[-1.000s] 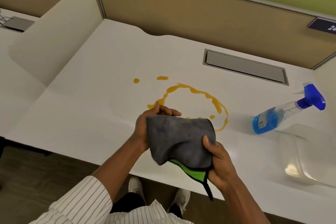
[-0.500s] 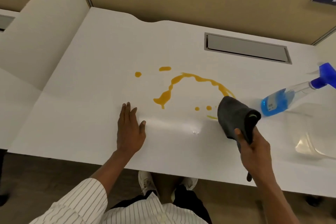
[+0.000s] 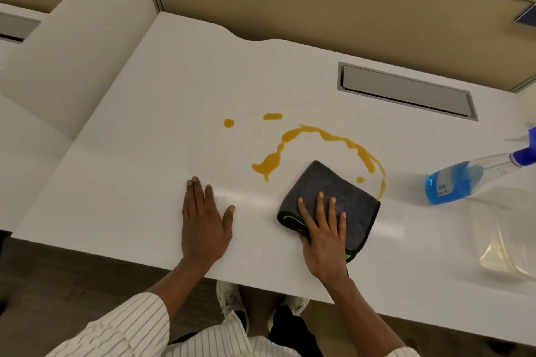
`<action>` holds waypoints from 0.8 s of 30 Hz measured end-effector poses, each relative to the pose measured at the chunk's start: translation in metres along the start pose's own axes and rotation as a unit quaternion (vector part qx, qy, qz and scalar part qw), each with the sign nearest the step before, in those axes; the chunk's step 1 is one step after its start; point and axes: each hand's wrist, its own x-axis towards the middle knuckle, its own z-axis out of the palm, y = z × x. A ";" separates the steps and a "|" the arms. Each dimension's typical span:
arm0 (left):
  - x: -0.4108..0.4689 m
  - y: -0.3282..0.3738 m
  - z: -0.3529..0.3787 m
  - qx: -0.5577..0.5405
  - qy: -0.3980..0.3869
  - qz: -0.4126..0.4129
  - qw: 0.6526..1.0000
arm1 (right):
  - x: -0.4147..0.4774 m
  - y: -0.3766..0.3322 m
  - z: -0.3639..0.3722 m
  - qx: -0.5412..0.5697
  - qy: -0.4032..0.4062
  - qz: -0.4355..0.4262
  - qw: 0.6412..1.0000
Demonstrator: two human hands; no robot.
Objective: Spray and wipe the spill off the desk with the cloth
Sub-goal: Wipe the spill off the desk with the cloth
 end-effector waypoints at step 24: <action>0.002 -0.001 0.004 0.010 0.014 -0.004 1.000 | 0.070 -0.066 0.005 -0.024 -0.022 -0.131 0.991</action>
